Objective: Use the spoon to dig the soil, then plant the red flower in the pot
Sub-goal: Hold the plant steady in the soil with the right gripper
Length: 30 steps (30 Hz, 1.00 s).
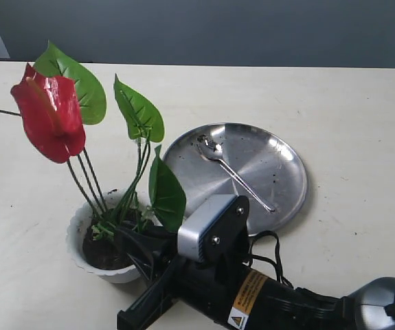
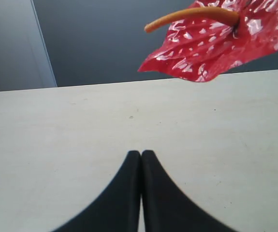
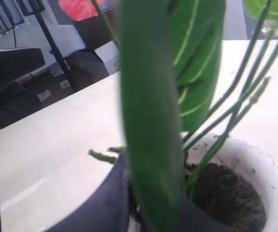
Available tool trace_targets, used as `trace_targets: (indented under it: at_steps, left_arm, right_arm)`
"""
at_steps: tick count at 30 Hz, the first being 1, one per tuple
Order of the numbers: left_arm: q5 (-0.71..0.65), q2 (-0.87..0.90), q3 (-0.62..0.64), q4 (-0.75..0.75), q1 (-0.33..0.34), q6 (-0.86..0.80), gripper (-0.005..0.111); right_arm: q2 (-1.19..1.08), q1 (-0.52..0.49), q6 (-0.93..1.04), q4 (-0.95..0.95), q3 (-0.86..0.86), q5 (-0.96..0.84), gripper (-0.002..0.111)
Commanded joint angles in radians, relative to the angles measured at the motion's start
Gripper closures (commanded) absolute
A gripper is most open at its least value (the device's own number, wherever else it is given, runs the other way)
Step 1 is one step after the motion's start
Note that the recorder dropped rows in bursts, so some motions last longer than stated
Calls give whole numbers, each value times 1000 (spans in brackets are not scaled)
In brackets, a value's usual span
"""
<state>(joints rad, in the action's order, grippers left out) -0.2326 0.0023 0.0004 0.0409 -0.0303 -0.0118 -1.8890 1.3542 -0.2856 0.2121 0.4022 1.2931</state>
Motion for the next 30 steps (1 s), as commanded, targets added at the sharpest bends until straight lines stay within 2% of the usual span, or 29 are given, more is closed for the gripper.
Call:
trace_targets:
  at_steps: [1, 30]
  left_arm:
    - [0, -2, 0, 2, -2, 2, 106]
    - [0, -2, 0, 2, -2, 2, 106]
  right_arm:
    - [-15, 1, -2, 17, -22, -72, 109]
    - [-15, 1, -2, 35, -22, -75, 109]
